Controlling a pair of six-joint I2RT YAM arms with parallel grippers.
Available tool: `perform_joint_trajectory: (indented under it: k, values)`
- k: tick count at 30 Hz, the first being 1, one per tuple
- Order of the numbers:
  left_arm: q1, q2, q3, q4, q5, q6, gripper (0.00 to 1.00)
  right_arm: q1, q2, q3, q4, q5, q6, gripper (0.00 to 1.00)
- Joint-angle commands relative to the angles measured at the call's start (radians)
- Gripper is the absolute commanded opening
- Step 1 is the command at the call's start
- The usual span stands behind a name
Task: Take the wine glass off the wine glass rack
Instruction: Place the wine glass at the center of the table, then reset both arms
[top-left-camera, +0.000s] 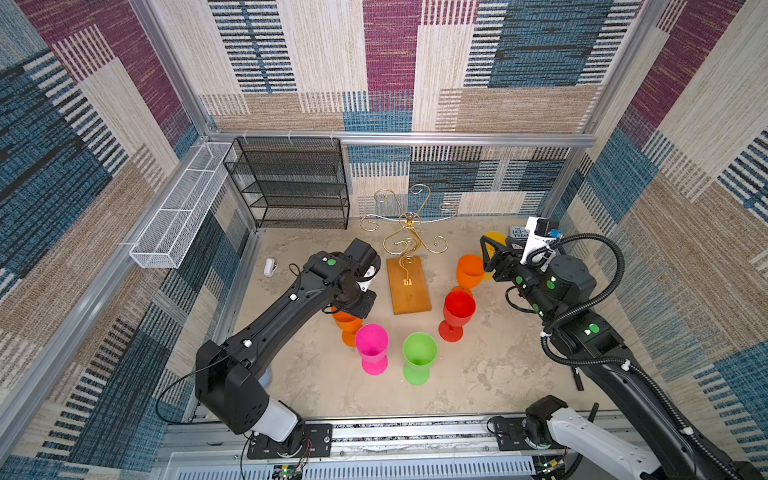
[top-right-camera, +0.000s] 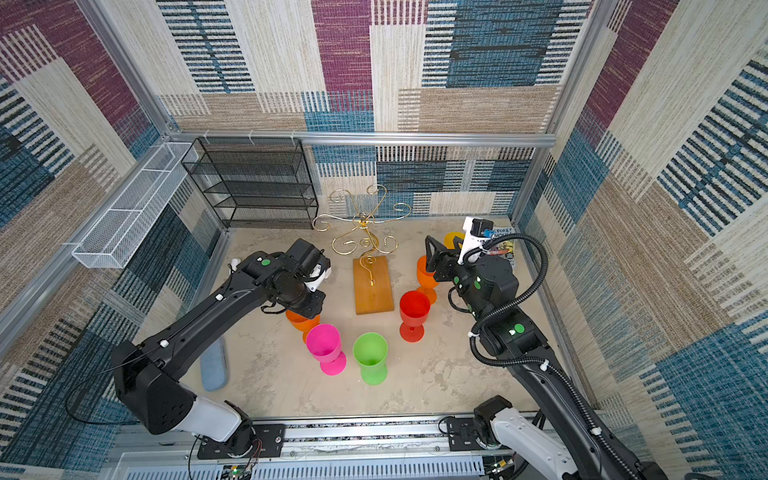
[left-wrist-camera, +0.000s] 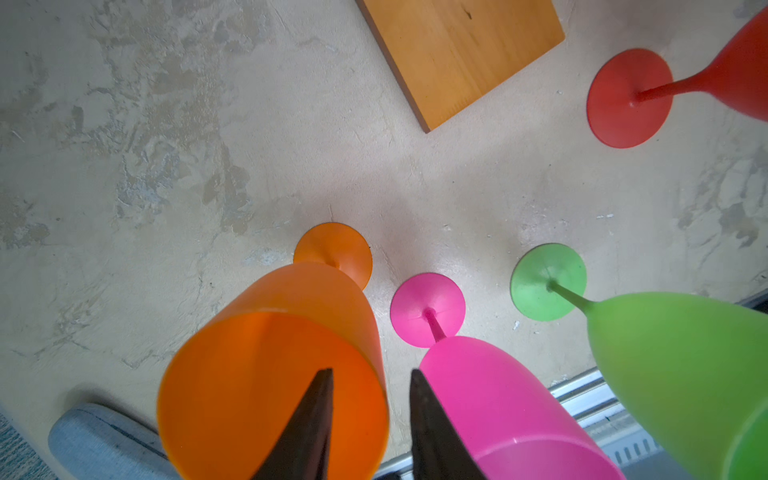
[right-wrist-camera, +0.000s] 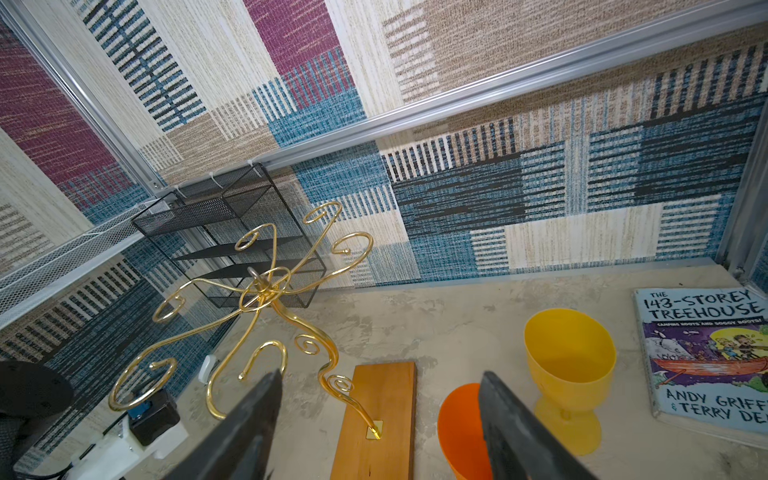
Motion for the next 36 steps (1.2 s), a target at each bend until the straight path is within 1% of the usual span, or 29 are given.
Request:
perform_joint_trajectory:
  k: [1, 4, 6, 9, 11, 13, 15, 16, 19, 21, 22, 26, 28, 29, 33, 36]
  values:
    - [-0.001, -0.026, 0.013, -0.009, 0.011, 0.043, 0.41, -0.003, -0.004, -0.004, 0.025, -0.006, -0.002, 0.76]
    - [-0.001, -0.071, 0.017, -0.012, 0.007, 0.038, 0.45, -0.006, -0.007, -0.005, 0.023, -0.006, -0.004, 0.76]
    - [-0.001, -0.125, 0.018, -0.012, -0.003, 0.027, 0.47, -0.007, -0.014, -0.007, 0.019, 0.003, -0.006, 0.76]
    - [-0.001, -0.233, 0.024, -0.002, -0.052, 0.000, 0.49, -0.009, -0.035, -0.016, 0.020, 0.037, -0.025, 0.76]
    - [-0.001, -0.316, 0.008, 0.040, -0.104, -0.013, 0.50, -0.012, -0.045, -0.018, 0.019, 0.068, -0.048, 0.76]
    - [-0.001, -0.437, -0.045, 0.140, -0.183, -0.030, 0.51, -0.016, -0.041, -0.014, 0.012, 0.135, -0.097, 0.76]
    - [-0.001, -0.550, -0.115, 0.261, -0.264, -0.038, 0.57, -0.020, -0.025, -0.006, -0.001, 0.231, -0.146, 0.76]
    - [0.001, -0.607, -0.164, 0.336, -0.316, -0.040, 0.61, -0.023, -0.017, -0.007, 0.007, 0.271, -0.170, 0.76]
    - [0.001, -0.729, -0.320, 0.547, -0.499, -0.002, 0.65, -0.052, -0.016, -0.039, 0.052, 0.339, -0.201, 0.76]
    - [0.001, -0.768, -0.411, 0.664, -0.605, 0.018, 0.66, -0.094, -0.011, -0.059, 0.066, 0.350, -0.181, 0.76]
    - [0.001, -0.781, -0.453, 0.720, -0.639, 0.029, 0.67, -0.109, -0.007, -0.072, 0.073, 0.349, -0.178, 0.76]
    - [0.004, -0.793, -0.666, 1.078, -0.714, 0.195, 0.67, -0.152, -0.001, -0.151, 0.118, 0.362, -0.175, 0.76]
    - [0.026, -0.775, -0.757, 1.229, -0.728, 0.260, 0.68, -0.169, -0.008, -0.203, 0.147, 0.364, -0.158, 0.76]
    - [0.044, -0.763, -0.791, 1.270, -0.717, 0.263, 0.68, -0.178, -0.011, -0.229, 0.164, 0.362, -0.143, 0.76]
    - [0.141, -0.701, -0.930, 1.418, -0.625, 0.256, 0.68, -0.192, -0.018, -0.332, 0.255, 0.369, -0.100, 0.76]
    - [0.218, -0.629, -0.996, 1.476, -0.542, 0.227, 0.69, -0.191, -0.014, -0.395, 0.309, 0.398, -0.099, 0.76]
